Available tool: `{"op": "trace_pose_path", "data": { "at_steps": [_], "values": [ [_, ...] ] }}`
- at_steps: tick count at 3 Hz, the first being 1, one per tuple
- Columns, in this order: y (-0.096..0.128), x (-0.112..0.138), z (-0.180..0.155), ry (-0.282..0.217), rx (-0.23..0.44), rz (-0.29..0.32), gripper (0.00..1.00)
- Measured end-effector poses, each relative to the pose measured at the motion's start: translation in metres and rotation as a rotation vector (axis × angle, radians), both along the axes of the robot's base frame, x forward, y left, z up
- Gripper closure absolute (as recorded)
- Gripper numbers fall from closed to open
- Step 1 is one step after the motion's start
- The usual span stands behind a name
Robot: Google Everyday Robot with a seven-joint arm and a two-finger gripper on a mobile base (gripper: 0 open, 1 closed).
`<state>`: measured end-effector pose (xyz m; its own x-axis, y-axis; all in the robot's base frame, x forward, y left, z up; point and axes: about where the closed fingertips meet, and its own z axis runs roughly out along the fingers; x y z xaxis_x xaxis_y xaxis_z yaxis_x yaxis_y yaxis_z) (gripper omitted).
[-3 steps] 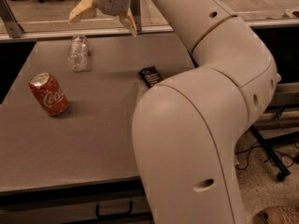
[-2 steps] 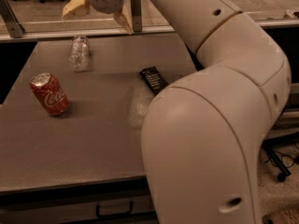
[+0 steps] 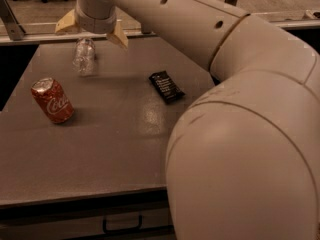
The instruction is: Move water bottle near coke can
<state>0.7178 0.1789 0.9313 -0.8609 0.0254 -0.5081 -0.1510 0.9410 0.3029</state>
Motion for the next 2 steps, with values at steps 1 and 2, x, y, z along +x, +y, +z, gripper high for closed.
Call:
{"op": "trace_pose_path", "data": {
  "at_steps": [1,2],
  "values": [
    [0.015,0.008,-0.017,-0.011,-0.008,-0.001,0.00],
    [0.039,0.015,-0.027,-0.026,-0.019,0.056,0.00]
  ]
}}
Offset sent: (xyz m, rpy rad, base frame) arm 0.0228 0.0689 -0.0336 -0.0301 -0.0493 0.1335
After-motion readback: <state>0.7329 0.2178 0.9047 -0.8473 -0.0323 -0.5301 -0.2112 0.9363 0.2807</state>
